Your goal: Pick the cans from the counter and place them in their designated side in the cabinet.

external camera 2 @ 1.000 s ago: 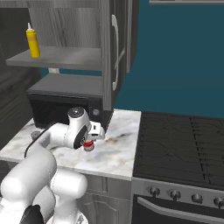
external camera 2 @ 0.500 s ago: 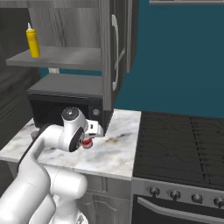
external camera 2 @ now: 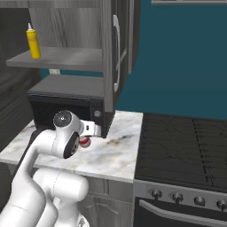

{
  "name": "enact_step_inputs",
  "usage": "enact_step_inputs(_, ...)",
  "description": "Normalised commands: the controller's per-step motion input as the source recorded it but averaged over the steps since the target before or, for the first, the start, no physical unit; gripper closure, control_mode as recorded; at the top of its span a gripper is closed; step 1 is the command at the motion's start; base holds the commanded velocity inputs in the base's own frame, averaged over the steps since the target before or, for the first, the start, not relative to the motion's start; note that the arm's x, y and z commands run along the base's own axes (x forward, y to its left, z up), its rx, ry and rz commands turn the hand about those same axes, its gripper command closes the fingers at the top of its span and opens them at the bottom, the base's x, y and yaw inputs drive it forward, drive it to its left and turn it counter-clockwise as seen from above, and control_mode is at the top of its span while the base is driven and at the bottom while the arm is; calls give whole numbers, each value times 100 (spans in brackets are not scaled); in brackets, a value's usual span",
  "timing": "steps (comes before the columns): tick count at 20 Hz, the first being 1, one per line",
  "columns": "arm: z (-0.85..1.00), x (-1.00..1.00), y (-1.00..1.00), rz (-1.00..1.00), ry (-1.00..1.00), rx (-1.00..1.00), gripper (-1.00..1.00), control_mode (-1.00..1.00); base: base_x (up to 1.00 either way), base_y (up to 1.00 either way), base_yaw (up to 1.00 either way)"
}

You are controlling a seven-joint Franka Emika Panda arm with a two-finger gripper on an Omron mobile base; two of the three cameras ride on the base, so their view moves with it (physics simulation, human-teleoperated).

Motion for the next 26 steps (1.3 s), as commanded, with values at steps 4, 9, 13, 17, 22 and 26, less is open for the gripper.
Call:
enact_step_inputs(4, 27, -23, 8, 0, -10, -1, 100, -100, 0, 0, 0)
enact_step_inputs(9, 31, -18, 8, 0, -10, -2, 100, -100, 0, 0, 0)
enact_step_inputs(13, 32, -18, 7, 0, -13, -2, 100, -100, 0, 0, 0)
enact_step_inputs(17, 28, -24, 4, 0, -13, -1, 100, -100, 0, 0, 0)
enact_step_inputs(22, 26, -23, 0, 2, -15, 0, 100, -100, 0, 0, 0)
enact_step_inputs(26, 21, -24, 2, 1, -13, 0, 100, -100, 0, 0, 0)
